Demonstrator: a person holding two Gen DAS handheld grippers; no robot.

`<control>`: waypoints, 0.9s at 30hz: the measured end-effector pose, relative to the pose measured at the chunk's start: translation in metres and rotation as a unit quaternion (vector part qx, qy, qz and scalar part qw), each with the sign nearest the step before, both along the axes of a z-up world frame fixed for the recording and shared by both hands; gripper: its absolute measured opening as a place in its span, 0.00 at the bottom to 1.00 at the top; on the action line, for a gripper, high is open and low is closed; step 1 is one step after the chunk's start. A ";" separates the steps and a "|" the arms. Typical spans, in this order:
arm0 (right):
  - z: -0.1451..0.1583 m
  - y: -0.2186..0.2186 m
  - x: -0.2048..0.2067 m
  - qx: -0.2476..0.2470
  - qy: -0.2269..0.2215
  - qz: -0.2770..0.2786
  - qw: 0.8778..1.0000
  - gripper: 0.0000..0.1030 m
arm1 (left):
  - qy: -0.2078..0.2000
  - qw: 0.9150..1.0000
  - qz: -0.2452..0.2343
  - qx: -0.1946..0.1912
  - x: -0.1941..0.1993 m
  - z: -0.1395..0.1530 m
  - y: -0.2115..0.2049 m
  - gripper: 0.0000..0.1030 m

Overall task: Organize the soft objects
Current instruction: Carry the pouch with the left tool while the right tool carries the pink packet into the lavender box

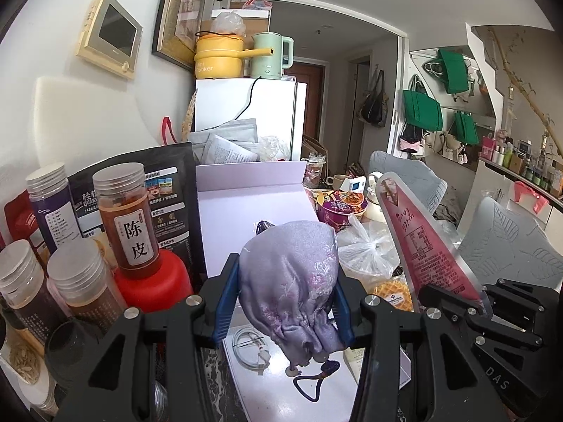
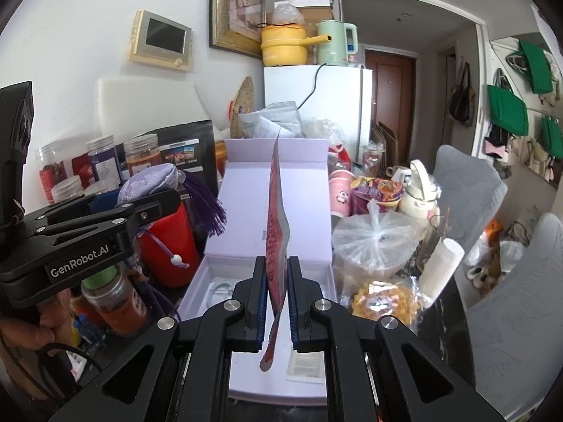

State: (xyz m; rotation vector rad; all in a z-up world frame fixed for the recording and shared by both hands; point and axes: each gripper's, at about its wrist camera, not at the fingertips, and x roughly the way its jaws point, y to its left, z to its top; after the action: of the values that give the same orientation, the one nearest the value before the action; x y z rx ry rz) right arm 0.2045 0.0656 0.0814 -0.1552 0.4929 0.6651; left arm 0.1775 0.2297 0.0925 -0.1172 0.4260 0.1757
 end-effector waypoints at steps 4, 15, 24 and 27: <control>-0.002 0.009 0.015 0.004 0.001 -0.005 1.000 0.10 | 0.011 1.000 0.011 0.002 0.012 -0.012 0.006 0.46; -0.034 0.027 0.048 -0.019 0.037 -0.005 0.999 0.10 | 0.061 0.998 0.021 0.018 0.044 -0.045 0.007 0.46; -0.057 0.033 0.065 -0.046 0.070 -0.004 0.996 0.10 | 0.101 0.994 0.015 0.032 0.066 -0.071 -0.001 0.46; -0.065 0.036 0.070 -0.055 0.084 -0.002 0.995 0.10 | 0.119 0.992 0.015 0.025 0.073 -0.081 0.002 0.46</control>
State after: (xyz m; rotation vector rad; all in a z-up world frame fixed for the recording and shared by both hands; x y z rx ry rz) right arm 0.2743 0.1011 0.0165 -0.2020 0.6927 0.6510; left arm 0.2508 0.2314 0.0116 -0.0540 0.6580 0.2314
